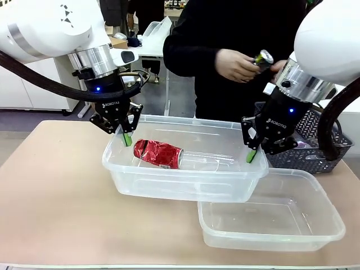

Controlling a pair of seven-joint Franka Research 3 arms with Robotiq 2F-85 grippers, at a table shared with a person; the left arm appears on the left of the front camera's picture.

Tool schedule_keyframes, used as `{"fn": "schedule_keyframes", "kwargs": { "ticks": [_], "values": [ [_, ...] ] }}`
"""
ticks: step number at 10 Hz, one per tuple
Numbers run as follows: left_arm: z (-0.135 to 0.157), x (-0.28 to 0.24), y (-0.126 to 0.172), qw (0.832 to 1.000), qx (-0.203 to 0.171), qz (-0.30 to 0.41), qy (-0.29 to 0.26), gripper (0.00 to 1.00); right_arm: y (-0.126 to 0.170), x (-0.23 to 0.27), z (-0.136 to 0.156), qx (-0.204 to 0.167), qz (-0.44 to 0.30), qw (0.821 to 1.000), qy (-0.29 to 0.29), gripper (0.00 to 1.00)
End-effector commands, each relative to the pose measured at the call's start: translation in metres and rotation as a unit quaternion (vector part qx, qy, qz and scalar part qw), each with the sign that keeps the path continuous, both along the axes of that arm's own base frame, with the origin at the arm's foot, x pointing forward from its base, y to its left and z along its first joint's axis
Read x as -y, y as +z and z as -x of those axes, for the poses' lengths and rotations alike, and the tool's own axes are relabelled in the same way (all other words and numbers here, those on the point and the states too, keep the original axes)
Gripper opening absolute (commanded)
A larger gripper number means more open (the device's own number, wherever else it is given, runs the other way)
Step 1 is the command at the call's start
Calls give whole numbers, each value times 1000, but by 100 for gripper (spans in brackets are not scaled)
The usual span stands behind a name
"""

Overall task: Sort the waste into each basket.
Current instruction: Offer the picked Organizing box to the human.

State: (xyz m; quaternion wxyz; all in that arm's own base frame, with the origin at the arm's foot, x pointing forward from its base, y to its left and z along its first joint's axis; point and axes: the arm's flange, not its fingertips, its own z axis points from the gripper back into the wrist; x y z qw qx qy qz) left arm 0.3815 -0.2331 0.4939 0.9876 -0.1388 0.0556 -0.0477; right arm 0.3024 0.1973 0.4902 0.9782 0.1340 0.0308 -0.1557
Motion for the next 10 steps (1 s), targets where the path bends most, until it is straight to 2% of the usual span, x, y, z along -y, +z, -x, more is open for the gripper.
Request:
{"fn": "schedule_keyframes", "kwargs": {
  "ticks": [1, 10],
  "values": [
    [0, -1, 8, 1000, -2, 13, 8, 4, -2, 6, -2, 2, -7, 1000, -17, 4],
    [0, -1, 8, 1000, -2, 13, 8, 4, -2, 6, -2, 2, -7, 1000, -17, 4]
  ]
}}
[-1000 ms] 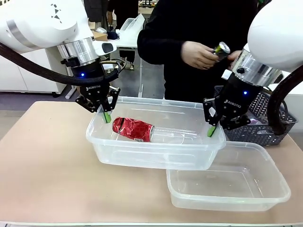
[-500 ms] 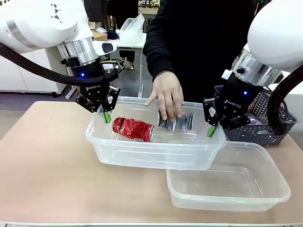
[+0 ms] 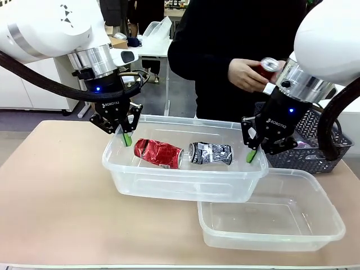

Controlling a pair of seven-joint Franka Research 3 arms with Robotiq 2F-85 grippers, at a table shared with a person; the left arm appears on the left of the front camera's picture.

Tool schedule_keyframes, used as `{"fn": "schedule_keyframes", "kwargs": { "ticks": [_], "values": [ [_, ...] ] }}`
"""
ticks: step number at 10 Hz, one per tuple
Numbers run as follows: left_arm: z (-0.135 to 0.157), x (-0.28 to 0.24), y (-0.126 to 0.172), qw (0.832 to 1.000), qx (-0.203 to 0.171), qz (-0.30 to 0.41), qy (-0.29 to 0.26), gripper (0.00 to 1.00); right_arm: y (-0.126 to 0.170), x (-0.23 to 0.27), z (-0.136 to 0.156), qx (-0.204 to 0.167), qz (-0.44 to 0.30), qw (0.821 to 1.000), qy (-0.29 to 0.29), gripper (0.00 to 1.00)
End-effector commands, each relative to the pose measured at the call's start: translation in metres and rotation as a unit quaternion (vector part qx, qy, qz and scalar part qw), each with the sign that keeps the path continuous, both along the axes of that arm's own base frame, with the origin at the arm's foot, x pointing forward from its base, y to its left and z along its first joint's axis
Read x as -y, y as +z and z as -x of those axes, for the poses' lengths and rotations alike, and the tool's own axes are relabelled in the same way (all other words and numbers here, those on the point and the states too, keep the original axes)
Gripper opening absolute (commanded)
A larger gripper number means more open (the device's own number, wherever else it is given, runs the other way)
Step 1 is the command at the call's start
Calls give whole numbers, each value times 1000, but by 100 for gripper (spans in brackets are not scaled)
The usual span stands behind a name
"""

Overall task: Sort the waste into each basket.
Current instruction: Offer the picked Organizing box to the human.

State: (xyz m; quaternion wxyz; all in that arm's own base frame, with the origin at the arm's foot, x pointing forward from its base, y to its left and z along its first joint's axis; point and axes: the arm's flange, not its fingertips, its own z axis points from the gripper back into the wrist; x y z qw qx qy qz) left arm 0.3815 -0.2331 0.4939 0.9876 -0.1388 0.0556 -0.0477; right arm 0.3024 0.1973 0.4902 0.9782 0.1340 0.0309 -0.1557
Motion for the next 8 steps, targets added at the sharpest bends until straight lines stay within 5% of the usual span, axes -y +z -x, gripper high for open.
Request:
{"fn": "schedule_keyframes", "kwargs": {
  "ticks": [1, 8],
  "values": [
    [0, -1, 8, 1000, -2, 13, 8, 4, -2, 6, -2, 2, -7, 1000, -17, 4],
    [0, -1, 8, 1000, -2, 13, 8, 4, -2, 6, -2, 2, -7, 1000, -17, 4]
  ]
}}
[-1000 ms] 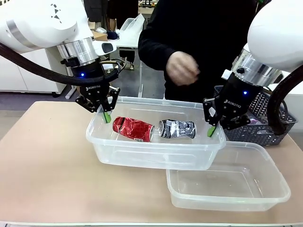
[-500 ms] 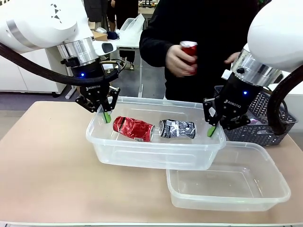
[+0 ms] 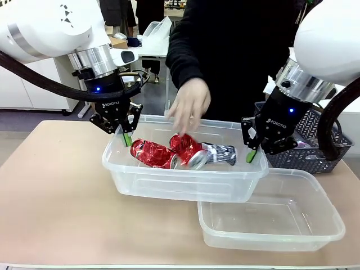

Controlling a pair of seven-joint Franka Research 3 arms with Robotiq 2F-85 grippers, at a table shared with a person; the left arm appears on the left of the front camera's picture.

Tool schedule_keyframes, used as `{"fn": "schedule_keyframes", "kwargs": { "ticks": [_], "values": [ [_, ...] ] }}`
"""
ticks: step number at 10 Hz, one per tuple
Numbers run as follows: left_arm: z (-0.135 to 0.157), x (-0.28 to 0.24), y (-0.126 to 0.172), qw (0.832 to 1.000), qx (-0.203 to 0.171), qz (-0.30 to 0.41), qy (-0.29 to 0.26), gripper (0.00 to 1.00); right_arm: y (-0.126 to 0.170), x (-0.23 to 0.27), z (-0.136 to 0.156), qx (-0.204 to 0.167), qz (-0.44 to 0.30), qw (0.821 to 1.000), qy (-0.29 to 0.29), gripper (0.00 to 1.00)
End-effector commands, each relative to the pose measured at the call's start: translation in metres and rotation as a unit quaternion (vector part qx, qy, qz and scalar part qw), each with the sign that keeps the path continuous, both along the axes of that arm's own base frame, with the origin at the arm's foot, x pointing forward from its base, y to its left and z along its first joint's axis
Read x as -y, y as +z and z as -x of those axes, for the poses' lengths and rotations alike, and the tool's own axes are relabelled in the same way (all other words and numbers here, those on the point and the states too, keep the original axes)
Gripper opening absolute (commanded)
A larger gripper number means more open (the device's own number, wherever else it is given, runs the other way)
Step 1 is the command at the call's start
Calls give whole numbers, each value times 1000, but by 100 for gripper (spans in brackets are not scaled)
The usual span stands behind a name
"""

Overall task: Sort the waste into each basket.
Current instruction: Offer the picked Organizing box to the human.

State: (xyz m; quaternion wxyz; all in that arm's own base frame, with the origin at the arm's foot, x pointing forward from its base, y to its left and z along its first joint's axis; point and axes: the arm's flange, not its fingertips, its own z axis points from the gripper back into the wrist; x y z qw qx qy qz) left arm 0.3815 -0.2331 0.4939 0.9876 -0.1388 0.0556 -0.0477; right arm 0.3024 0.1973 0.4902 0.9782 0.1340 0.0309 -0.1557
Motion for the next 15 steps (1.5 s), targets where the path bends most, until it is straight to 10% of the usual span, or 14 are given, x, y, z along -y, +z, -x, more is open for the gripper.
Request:
{"fn": "schedule_keyframes", "kwargs": {
  "ticks": [1, 15],
  "values": [
    [0, -1, 8, 1000, -2, 13, 8, 4, -2, 6, -2, 2, -7, 1000, -17, 4],
    [0, 0, 0, 1000, 0, 0, 0, 4, 0, 0, 0, 0, 0, 1000, 0, 4]
  ]
}}
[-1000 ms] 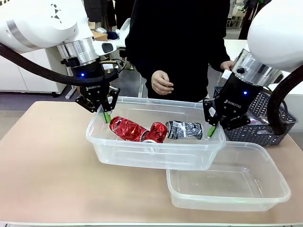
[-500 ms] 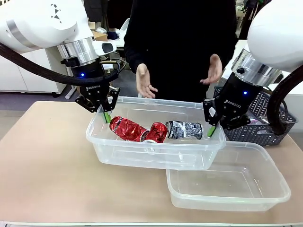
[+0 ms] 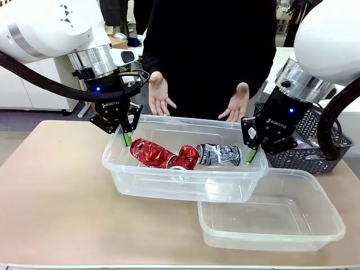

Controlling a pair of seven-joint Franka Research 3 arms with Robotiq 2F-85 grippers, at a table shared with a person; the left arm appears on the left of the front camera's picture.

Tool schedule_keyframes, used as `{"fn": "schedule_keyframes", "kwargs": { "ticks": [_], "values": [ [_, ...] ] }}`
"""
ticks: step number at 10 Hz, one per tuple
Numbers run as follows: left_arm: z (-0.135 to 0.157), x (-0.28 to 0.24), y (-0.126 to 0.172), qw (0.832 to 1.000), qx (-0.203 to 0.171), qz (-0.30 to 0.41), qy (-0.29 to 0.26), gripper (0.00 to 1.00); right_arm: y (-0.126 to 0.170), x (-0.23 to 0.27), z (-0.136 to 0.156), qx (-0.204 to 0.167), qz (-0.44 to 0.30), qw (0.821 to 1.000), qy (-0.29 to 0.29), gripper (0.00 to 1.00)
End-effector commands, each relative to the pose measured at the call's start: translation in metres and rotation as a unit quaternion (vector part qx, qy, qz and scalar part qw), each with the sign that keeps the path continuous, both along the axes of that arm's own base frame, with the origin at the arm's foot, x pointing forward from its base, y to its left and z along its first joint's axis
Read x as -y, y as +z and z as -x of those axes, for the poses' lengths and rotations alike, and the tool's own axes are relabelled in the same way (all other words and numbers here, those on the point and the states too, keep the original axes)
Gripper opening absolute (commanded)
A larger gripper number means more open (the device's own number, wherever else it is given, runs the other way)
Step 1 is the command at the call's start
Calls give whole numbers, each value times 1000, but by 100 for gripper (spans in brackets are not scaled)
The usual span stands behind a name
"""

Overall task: Sort the waste into each basket.
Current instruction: Offer the picked Organizing box to the human.

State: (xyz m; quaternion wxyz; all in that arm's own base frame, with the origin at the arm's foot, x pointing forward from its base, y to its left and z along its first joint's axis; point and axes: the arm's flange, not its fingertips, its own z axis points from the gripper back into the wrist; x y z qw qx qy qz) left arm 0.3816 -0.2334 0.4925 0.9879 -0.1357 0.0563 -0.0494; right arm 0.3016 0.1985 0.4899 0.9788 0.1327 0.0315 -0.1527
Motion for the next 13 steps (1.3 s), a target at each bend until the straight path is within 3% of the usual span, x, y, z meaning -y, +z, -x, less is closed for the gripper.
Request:
{"fn": "schedule_keyframes", "kwargs": {
  "ticks": [1, 4, 7, 10, 11, 12, 13],
  "values": [
    [-24, 2, 17, 1000, -6, -9, -11, 4, 9, -9, -30, -15, 23, 999, 28, 4],
    [-99, 12, 71, 1000, 14, -4, -2, 4, 48, -24, -127, 6, 66, 997, 30, 4],
    [-148, 7, 71, 999, -1, 45, 18, 4, 48, -23, -191, -7, 89, 996, 15, 4],
    [-172, 3, 47, 997, -30, 55, 51, 4, 30, -13, -203, -19, 53, 998, 16, 4],
    [-170, 0, 40, 995, -53, 65, 59, 4, 42, -13, -200, -9, 62, 997, 39, 4],
    [-172, -4, 31, 1000, -10, 17, 22, 4, 42, -13, -200, -9, 62, 997, 39, 4],
    [-172, -4, 31, 1000, -10, 17, 22, 4, 42, -13, -200, -9, 62, 997, 39, 4]
  ]
}}
